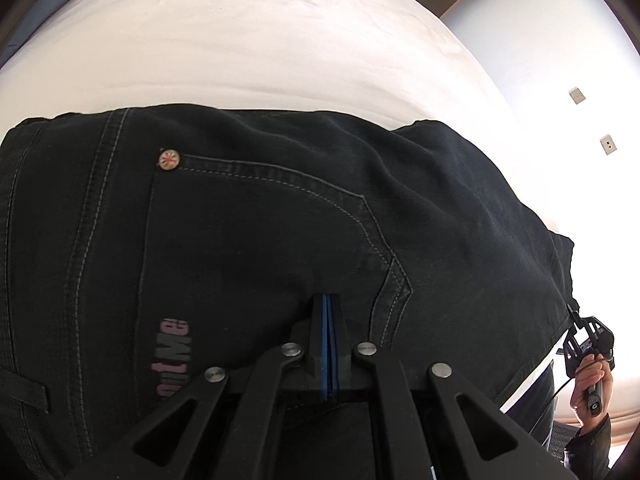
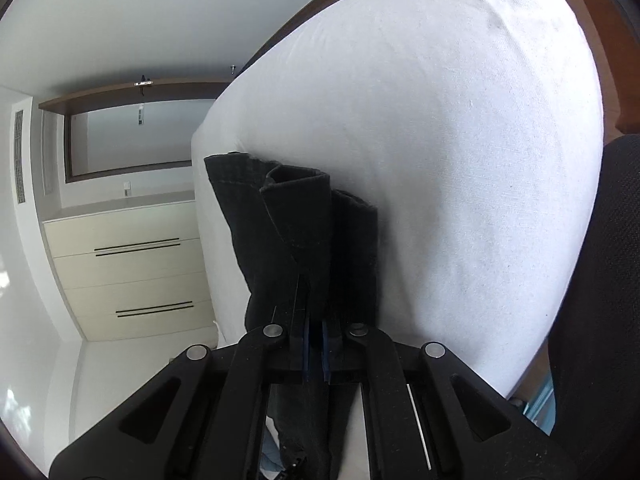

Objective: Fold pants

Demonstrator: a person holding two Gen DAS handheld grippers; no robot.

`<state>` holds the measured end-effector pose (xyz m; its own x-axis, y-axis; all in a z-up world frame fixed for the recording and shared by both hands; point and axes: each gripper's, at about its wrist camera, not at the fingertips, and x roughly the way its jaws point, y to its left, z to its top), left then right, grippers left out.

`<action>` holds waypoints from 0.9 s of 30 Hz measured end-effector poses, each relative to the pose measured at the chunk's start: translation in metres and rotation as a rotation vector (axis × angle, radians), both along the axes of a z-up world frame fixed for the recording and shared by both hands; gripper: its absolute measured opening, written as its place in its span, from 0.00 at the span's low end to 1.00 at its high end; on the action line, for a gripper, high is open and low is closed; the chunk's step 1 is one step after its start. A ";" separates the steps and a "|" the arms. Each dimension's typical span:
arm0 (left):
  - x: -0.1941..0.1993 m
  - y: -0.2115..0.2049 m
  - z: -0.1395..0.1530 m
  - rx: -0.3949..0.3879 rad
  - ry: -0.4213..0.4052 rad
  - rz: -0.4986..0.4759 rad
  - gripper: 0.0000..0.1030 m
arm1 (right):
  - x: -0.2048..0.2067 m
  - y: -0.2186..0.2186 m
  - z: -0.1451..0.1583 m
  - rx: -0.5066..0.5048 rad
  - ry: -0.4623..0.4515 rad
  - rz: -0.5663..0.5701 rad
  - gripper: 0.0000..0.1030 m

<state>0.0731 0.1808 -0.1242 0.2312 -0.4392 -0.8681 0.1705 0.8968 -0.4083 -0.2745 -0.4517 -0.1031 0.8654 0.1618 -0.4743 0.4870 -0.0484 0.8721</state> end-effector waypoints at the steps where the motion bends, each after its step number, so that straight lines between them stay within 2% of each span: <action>1: -0.001 0.002 0.001 0.002 -0.001 -0.001 0.05 | -0.001 -0.001 0.001 0.021 -0.005 -0.006 0.04; 4: -0.002 0.004 0.001 0.016 -0.005 -0.002 0.05 | -0.009 -0.002 0.008 -0.027 0.017 -0.010 0.04; 9: -0.003 0.008 0.002 0.024 -0.005 -0.012 0.05 | -0.007 0.004 0.013 -0.107 0.091 0.048 0.02; 13: -0.006 0.009 0.003 0.037 -0.005 -0.023 0.05 | -0.006 0.005 0.026 -0.125 0.104 0.070 0.01; 15: -0.006 0.013 0.003 0.033 -0.002 -0.031 0.05 | -0.005 0.002 0.019 -0.132 0.137 0.080 0.01; 18: -0.004 0.020 0.002 0.023 0.008 -0.030 0.05 | -0.001 -0.005 -0.003 -0.076 0.077 0.086 0.01; 23: -0.004 0.036 -0.002 -0.034 0.018 -0.014 0.05 | -0.013 -0.016 0.002 -0.041 0.027 0.089 0.02; 25: -0.006 0.043 -0.004 -0.055 0.017 0.006 0.05 | -0.024 -0.021 0.013 -0.061 0.070 0.061 0.06; 27: -0.011 0.044 -0.004 -0.052 0.007 0.010 0.05 | -0.032 -0.021 0.032 -0.156 0.164 0.048 0.16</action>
